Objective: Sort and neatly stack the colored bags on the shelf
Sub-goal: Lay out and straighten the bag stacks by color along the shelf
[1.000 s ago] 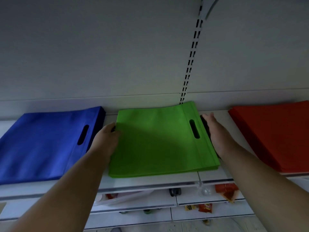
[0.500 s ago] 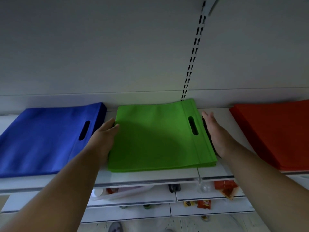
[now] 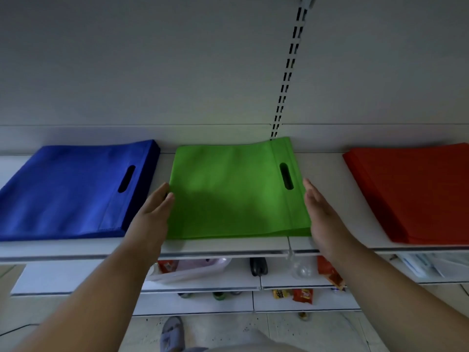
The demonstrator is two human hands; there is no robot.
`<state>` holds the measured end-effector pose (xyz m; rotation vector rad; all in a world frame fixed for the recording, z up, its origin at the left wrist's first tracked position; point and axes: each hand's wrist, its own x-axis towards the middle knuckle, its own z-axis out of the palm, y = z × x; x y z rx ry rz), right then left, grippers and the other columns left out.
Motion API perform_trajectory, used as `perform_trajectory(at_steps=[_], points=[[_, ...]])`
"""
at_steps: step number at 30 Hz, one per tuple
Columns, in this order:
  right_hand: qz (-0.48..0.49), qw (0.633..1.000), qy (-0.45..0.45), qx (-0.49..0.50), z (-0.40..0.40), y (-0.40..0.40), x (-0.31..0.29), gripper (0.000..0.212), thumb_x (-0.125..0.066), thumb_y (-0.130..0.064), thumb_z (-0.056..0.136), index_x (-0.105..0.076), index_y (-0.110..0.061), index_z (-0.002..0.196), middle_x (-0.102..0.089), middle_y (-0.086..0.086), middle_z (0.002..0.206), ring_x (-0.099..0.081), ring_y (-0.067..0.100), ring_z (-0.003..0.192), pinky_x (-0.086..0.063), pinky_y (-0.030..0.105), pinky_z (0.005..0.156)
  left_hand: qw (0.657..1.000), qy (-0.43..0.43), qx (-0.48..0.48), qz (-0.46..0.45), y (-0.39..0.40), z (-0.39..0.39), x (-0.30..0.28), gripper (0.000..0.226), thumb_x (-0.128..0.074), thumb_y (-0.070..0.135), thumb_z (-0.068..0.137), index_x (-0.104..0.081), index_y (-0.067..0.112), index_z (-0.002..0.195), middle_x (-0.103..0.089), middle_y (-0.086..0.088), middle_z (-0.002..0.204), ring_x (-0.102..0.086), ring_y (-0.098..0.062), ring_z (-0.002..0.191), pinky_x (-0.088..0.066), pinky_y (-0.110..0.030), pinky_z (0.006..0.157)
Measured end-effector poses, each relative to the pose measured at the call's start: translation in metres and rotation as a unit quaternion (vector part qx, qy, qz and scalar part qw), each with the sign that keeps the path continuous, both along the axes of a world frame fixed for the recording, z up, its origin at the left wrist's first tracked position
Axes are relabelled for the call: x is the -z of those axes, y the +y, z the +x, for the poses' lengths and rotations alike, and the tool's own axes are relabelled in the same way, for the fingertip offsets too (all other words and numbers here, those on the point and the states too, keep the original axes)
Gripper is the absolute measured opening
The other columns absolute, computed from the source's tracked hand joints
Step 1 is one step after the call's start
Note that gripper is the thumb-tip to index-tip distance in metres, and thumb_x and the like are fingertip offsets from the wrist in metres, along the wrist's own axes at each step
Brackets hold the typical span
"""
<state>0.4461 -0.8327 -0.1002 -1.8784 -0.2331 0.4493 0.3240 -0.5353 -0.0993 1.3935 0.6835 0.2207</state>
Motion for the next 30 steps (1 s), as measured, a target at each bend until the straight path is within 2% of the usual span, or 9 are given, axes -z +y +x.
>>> perform_trajectory(at_steps=[3,6,10,14,17,19,24,28,30], points=[[-0.02,0.999,-0.027,-0.002,-0.003,0.005,-0.001,0.068,-0.022,-0.062,0.094,-0.012,-0.032,0.155,-0.015,-0.009,0.161,-0.018,0.007,0.142,-0.015,0.027,0.109,0.999,0.0,-0.015,0.028,-0.011,0.003,-0.007,0.041,-0.048,0.033,0.102,-0.047,0.034,0.143,-0.049,0.016,0.131,-0.042,-0.005,0.122,-0.033,-0.03,0.104],[-0.027,0.999,-0.039,0.006,-0.005,0.001,0.001,0.073,-0.024,-0.059,0.091,-0.011,-0.028,0.156,-0.013,-0.007,0.162,-0.016,0.01,0.146,-0.015,0.024,0.11,0.996,0.012,-0.069,0.062,-0.013,0.004,-0.005,0.037,-0.049,0.039,0.1,-0.052,0.036,0.137,-0.055,0.014,0.134,-0.049,-0.01,0.125,-0.037,-0.037,0.109],[-0.047,0.998,-0.041,-0.011,-0.009,0.001,0.003,0.076,-0.025,-0.062,0.09,-0.006,-0.029,0.156,-0.009,-0.008,0.162,-0.014,0.009,0.147,-0.014,0.022,0.11,0.987,0.038,-0.113,0.108,-0.019,0.005,-0.004,0.033,-0.046,0.043,0.1,-0.058,0.035,0.129,-0.062,0.011,0.122,-0.056,-0.014,0.116,-0.044,-0.044,0.105],[-0.09,0.994,-0.055,-0.011,-0.007,0.005,0.001,0.078,-0.027,-0.063,0.089,-0.004,-0.029,0.156,-0.008,-0.006,0.162,-0.014,0.013,0.147,-0.013,0.025,0.113,0.991,0.067,-0.048,0.11,-0.014,0.009,-0.013,0.037,-0.041,0.046,0.101,-0.054,0.035,0.134,-0.058,0.008,0.127,-0.053,-0.017,0.12,-0.042,-0.043,0.104],[-0.09,0.995,-0.049,0.01,-0.009,0.003,0.0,0.067,-0.034,-0.052,0.098,-0.008,-0.029,0.155,-0.013,-0.005,0.161,-0.017,0.013,0.146,-0.015,0.025,0.112,0.995,0.059,-0.003,0.08,-0.006,0.0,-0.017,0.037,-0.043,0.043,0.102,-0.048,0.039,0.138,-0.053,0.013,0.129,-0.048,-0.012,0.121,-0.038,-0.037,0.104],[-0.089,0.994,-0.052,0.036,-0.013,0.003,-0.001,0.062,-0.037,-0.046,0.1,-0.013,-0.028,0.155,-0.017,-0.004,0.161,-0.02,0.013,0.145,-0.016,0.025,0.112,0.996,0.058,-0.002,0.074,-0.002,-0.011,-0.013,0.038,-0.046,0.043,0.101,-0.047,0.039,0.139,-0.054,0.011,0.134,-0.049,-0.013,0.123,-0.037,-0.04,0.108],[-0.102,0.992,-0.05,0.047,-0.024,0.007,0.0,0.063,-0.043,-0.046,0.099,-0.017,-0.03,0.154,-0.02,-0.004,0.16,-0.021,0.016,0.146,-0.018,0.031,0.113,0.994,0.051,0.03,0.097,-0.011,-0.021,-0.013,0.04,-0.046,0.035,0.102,-0.044,0.035,0.142,-0.056,0.012,0.126,-0.05,-0.011,0.12,-0.036,-0.033,0.103],[-0.101,0.991,-0.055,0.064,-0.024,0.005,-0.002,0.064,-0.049,-0.047,0.097,-0.022,-0.031,0.153,-0.023,-0.003,0.16,-0.024,0.016,0.145,-0.022,0.038,0.117,0.992,0.063,0.047,0.095,-0.01,-0.022,-0.017,0.041,-0.047,0.038,0.101,-0.043,0.039,0.142,-0.055,0.008,0.135,-0.05,-0.016,0.126,-0.036,-0.041,0.11],[-0.117,0.989,-0.068,0.06,-0.024,0.004,-0.003,0.066,-0.05,-0.046,0.097,-0.021,-0.028,0.153,-0.023,-0.003,0.16,-0.024,0.016,0.145,-0.021,0.035,0.116,0.993,0.072,0.036,0.089,-0.008,-0.024,-0.019,0.041,-0.048,0.037,0.101,-0.043,0.038,0.142,-0.054,0.01,0.134,-0.048,-0.015,0.127,-0.035,-0.04,0.11]])
